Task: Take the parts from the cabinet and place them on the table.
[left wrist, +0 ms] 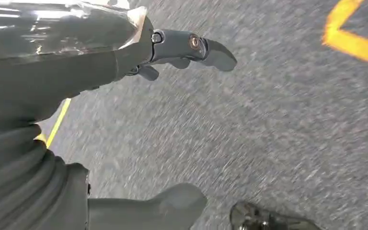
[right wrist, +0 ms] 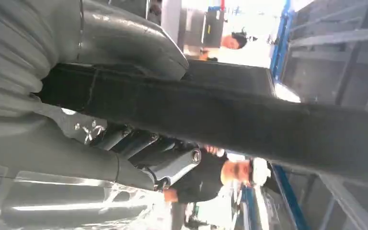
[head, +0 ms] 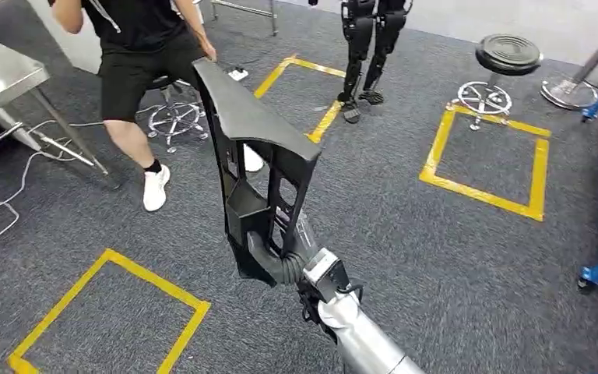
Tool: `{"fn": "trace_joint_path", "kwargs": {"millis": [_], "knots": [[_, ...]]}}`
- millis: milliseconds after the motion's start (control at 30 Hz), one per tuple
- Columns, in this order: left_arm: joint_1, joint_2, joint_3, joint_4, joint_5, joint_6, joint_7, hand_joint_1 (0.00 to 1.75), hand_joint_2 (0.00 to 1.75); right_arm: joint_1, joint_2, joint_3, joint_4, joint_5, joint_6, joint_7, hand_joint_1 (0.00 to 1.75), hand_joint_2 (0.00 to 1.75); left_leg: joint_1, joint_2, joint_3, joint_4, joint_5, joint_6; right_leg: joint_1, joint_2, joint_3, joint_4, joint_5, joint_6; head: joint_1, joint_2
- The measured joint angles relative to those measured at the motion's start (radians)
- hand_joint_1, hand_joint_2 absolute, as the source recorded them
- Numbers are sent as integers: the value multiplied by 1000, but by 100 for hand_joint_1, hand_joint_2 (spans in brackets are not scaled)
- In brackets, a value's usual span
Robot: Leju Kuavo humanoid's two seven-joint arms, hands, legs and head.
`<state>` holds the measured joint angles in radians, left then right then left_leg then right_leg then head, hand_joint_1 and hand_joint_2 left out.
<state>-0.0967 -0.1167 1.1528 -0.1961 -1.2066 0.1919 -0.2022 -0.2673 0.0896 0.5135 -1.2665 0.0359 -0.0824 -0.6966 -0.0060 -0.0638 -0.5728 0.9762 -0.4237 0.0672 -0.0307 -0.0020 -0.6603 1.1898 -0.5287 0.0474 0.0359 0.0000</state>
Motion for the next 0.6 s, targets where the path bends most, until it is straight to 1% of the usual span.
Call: {"fn": "trace_joint_path", "kwargs": {"millis": [33,67,100,133,167,200,233,267,300,333,367,400,433,467,500,533,567,600], "knots": [[0,-1,0,0,-2,0,0,0,175,0,0,-2,0,0,0,0,175,175,10,-15,-4,22,-14,-17,-10,11,45,-98,46,22,1,0],[1,0,0,0,-5,0,1,0,175,1,0,-3,1,0,0,0,175,175,14,-25,-14,45,-29,-33,-11,36,54,-112,46,26,1,0],[-2,5,0,-1,-6,1,3,0,175,2,4,-2,0,3,0,0,175,175,11,-34,-29,72,-44,-44,-17,47,62,-126,42,14,9,0],[-1,4,-1,0,-7,3,3,0,175,5,4,-4,-2,3,0,0,175,175,13,-43,-35,69,-44,-43,-10,44,56,-113,39,-8,5,0],[1,3,-1,0,-8,4,5,0,175,7,9,-6,-2,5,1,0,175,175,14,-45,-36,69,-43,-44,-5,36,54,-110,39,-16,3,0],[5,2,-1,0,-8,5,6,0,175,8,12,-6,-2,7,3,0,175,175,18,-50,-37,68,-42,-46,-5,32,52,-110,39,-23,3,0],[8,4,-1,0,-9,5,8,0,175,6,15,-6,-2,11,6,0,175,175,22,-52,-38,72,-46,-48,-15,24,54,-111,38,-27,3,0],[9,1,-1,2,-9,6,10,0,175,7,19,-7,-3,14,8,0,175,175,18,-5,-44,91,-55,-53,-8,21,59,-113,39,-33,0,0],[8,2,-1,1,-9,6,11,0,175,8,23,-8,-3,15,10,0,175,175,18,35,-69,137,-79,-58,-6,13,62,-115,36,-36,-6,0],[5,2,-1,1,-9,6,12,0,175,8,24,-8,-3,17,11,0,175,175,20,53,-108,205,-110,-63,-2,4,63,-115,34,-39,-6,0],[4,2,-1,2,-9,7,14,0,175,9,24,-8,-3,17,13,0,175,175,21,62,-152,276,-138,-65,1,-6,64,-115,31,-42,-6,0],[5,0,-1,2,-9,6,17,0,175,13,24,-8,-3,16,13,0,175,175,21,64,-191,336,-153,-65,4,-17,64,-115,28,-46,-6,0],[6,-1,-1,2,-9,7,19,0,175,15,24,-8,-3,16,13,0,175,175,20,64,-214,360,-147,-62,9,-26,66,-115,25,-50,-6,0],[7,-1,-2,2,-9,7,20,0,175,16,24,-8,-3,16,14,0,175,175,19,64,-214,349,-130,-57,12,-32,68,-115,23,-51,-6,0],[9,-1,-2,2,-10,8,20,0,175,16,26,-8,-3,16,16,0,175,175,13,65,-181,271,-72,-42,18,-43,76,-116,17,-53,-6,0],[9,-1,-2,2,-10,9,19,0,175,16,28,-9,-4,15,16,0,175,175,4,75,-136,183,-23,-24,22,-53,85,-117,12,-54,-6,0],[8,0,-2,1,-11,9,17,0,175,16,31,-9,-6,16,16,0,175,175,-13,109,-93,104,11,-1,24,-60,95,-123,8,-55,-6,0],[5,7,-2,0,-12,9,16,0,175,16,34,-9,-6,17,16,0,175,175,-20,146,-81,89,-4,10,26,-69,105,-130,5,-52,-5,0]]}}
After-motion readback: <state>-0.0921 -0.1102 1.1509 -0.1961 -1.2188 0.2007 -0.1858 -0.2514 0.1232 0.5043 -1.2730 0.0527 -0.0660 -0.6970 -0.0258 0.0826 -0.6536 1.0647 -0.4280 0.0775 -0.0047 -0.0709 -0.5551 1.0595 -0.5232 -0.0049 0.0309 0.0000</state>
